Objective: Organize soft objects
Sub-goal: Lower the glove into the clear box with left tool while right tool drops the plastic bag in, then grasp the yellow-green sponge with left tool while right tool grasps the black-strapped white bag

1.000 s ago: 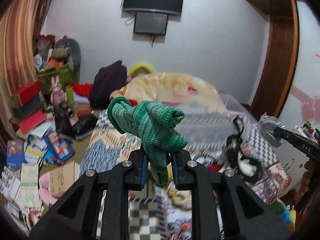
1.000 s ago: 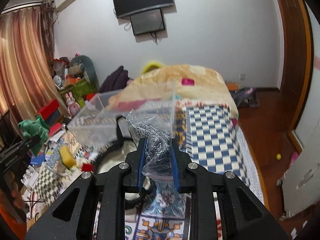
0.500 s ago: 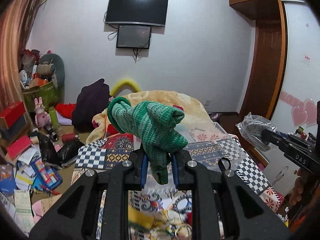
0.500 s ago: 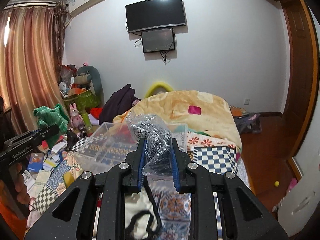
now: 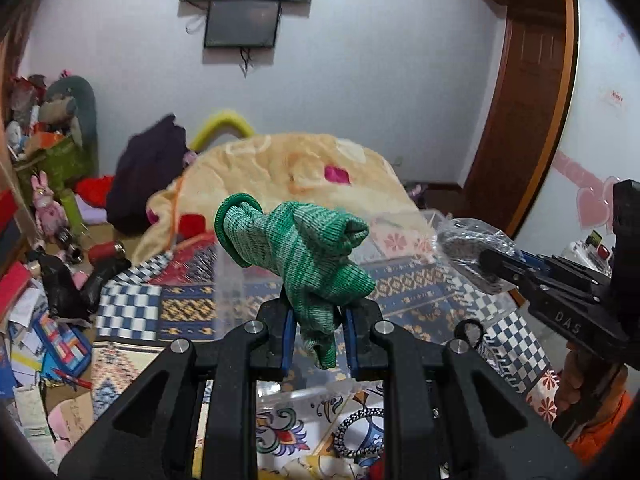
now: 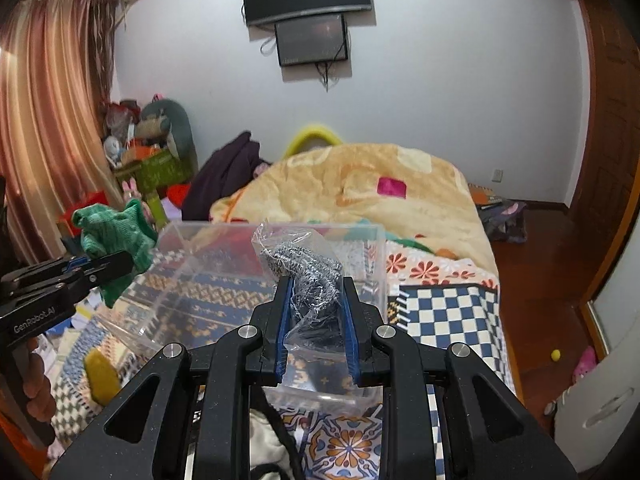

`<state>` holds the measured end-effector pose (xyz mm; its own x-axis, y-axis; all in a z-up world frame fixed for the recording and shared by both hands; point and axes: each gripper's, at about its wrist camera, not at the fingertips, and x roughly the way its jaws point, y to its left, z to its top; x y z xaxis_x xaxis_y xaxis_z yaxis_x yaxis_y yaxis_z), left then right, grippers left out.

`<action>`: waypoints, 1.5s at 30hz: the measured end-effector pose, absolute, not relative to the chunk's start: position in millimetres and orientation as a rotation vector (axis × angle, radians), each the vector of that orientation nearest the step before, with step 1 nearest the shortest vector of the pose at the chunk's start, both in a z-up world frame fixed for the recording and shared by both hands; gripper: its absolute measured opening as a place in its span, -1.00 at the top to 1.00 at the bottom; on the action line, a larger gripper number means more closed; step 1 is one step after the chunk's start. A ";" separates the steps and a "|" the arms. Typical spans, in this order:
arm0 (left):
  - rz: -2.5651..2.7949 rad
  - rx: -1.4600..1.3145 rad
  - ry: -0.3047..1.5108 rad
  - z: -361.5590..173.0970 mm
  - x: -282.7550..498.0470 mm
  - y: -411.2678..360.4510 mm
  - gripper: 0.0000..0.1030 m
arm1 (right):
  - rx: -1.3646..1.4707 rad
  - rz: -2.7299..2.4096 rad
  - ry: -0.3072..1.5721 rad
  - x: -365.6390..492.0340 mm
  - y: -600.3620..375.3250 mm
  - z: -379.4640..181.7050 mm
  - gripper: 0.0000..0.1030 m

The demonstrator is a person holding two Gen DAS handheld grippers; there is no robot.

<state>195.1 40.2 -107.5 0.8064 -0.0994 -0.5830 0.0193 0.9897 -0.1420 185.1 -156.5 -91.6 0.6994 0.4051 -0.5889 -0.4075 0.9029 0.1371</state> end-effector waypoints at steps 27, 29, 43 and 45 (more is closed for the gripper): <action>-0.115 -0.124 0.669 -101.2 195.2 24.8 -0.07 | -0.101 0.508 0.640 172.4 -140.2 -74.0 -0.25; -0.121 -0.125 0.631 -88.8 182.0 25.8 -0.18 | -0.093 0.510 0.610 164.2 -143.4 -65.8 -0.40; -0.063 -0.116 0.499 -53.1 112.5 46.6 -0.82 | -0.084 0.515 0.508 120.5 -152.2 -46.6 -0.98; -0.050 -0.109 0.509 -56.3 106.5 50.2 -0.83 | -0.101 0.505 0.506 116.4 -150.2 -50.3 -0.99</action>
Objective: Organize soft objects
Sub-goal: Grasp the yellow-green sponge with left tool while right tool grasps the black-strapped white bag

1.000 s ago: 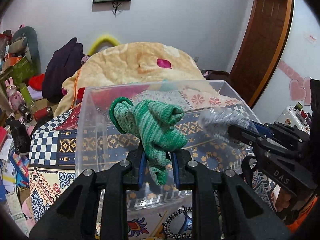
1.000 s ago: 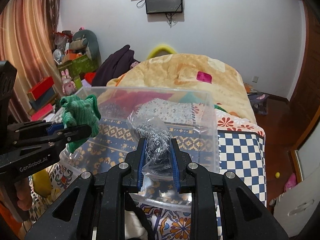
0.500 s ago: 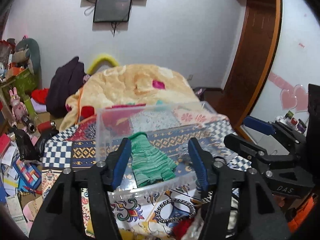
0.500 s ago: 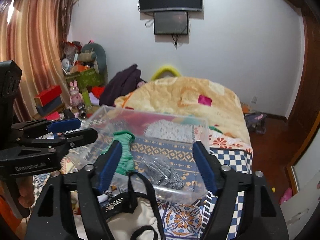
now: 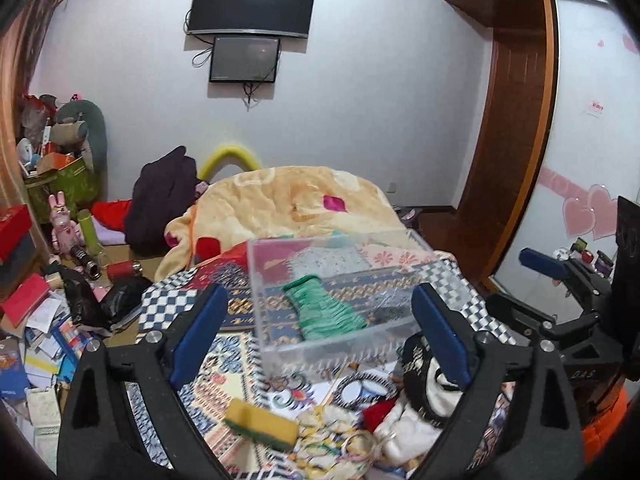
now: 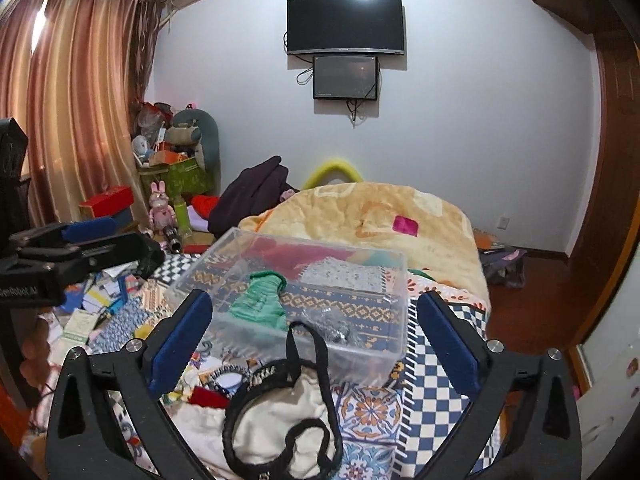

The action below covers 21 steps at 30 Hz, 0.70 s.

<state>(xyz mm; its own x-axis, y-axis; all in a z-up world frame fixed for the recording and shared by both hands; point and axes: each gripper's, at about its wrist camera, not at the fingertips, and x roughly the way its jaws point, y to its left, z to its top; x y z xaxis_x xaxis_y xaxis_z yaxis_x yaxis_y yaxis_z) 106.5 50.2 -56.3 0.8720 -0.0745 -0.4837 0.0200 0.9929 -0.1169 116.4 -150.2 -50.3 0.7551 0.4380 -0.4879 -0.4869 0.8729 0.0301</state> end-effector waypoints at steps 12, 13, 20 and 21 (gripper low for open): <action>0.003 -0.101 0.668 -116.8 93.2 70.3 -0.84 | -0.118 0.596 0.690 118.0 -131.1 -108.8 -1.00; 0.009 -0.100 0.679 -121.4 92.8 71.8 -0.84 | -0.126 0.602 0.721 121.7 -127.2 -116.0 -1.00; 0.022 -0.142 0.781 -158.6 96.4 84.5 -0.83 | -0.075 0.579 0.863 149.3 -117.3 -149.0 -1.00; 0.024 -0.138 0.786 -162.1 96.6 83.9 -0.83 | -0.060 0.575 0.873 150.9 -117.7 -150.5 -0.99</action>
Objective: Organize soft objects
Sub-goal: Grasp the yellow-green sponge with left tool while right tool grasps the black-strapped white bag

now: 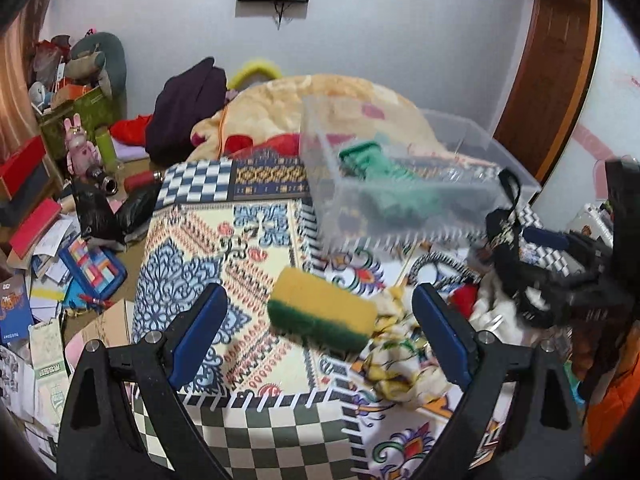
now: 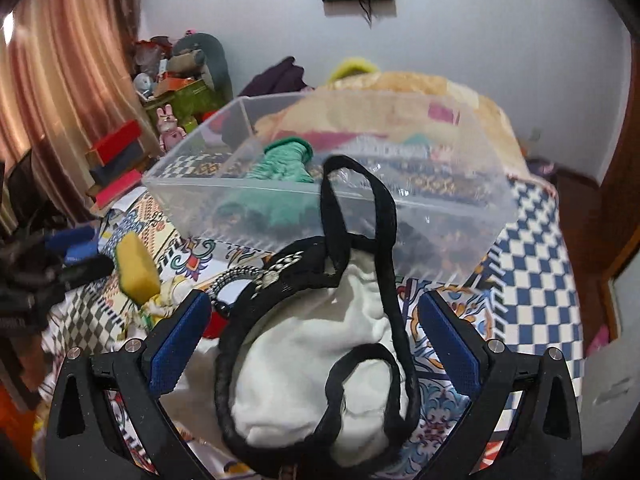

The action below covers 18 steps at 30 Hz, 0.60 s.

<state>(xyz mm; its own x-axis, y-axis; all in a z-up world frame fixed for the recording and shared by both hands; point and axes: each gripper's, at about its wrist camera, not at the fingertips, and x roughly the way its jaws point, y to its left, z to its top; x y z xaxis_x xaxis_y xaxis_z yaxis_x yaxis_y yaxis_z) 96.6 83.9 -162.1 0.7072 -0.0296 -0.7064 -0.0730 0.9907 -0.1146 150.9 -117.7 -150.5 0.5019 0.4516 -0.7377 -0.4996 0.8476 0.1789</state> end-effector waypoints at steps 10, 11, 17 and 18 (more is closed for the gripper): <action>0.014 -0.101 0.812 -182.6 105.5 76.9 -0.70 | 0.003 0.586 0.905 156.7 -127.1 -153.1 -0.27; 0.009 -0.100 0.817 -183.8 106.1 75.8 -0.60 | 0.004 0.588 0.899 154.9 -127.8 -152.2 -0.09; -0.007 -0.059 0.809 -185.5 102.5 66.3 -0.24 | -0.038 0.607 0.853 142.1 -129.8 -145.8 0.48; -0.010 -0.056 0.810 -185.8 102.1 65.7 -0.23 | -0.042 0.612 0.847 139.4 -130.3 -144.9 0.55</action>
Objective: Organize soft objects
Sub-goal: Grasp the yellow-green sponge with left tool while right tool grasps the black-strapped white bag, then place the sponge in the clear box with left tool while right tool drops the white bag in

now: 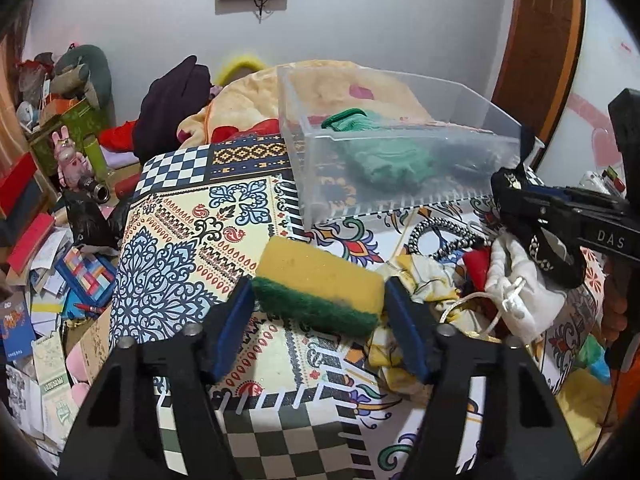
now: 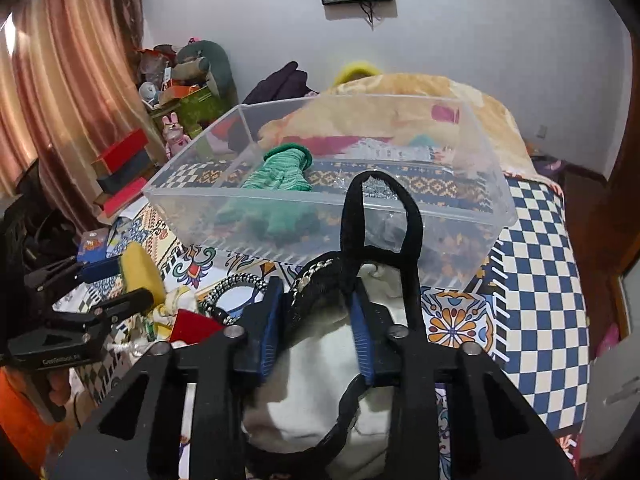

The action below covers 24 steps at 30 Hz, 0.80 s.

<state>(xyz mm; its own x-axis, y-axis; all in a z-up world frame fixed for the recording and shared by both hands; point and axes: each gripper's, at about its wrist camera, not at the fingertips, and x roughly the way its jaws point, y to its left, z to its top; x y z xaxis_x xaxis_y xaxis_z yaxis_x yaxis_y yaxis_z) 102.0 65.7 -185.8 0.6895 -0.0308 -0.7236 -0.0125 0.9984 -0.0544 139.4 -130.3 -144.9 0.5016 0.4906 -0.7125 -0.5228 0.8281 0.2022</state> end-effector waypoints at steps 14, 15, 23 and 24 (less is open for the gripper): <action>0.005 -0.080 0.697 -143.9 84.8 68.5 -0.14 | -0.046 0.607 0.672 109.8 -151.7 -98.1 0.83; -0.003 -0.082 0.690 -140.4 84.1 67.1 -0.14 | -0.042 0.608 0.654 108.4 -154.1 -91.9 0.83; -0.030 -0.053 0.601 -104.4 85.3 52.9 -0.14 | -0.022 0.621 0.543 118.0 -154.5 -56.7 0.83; -0.029 -0.049 0.588 -99.9 86.6 51.4 -0.14 | -0.021 0.619 0.529 119.5 -154.0 -53.1 0.83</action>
<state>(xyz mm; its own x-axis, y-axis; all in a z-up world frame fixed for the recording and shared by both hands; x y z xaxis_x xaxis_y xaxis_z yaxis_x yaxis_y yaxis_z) 86.6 51.4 -99.9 0.8319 -0.0418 -0.5534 0.0138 0.9984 -0.0547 119.5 -154.0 -53.1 0.6865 0.5477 -0.4782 -0.5582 0.8185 0.1360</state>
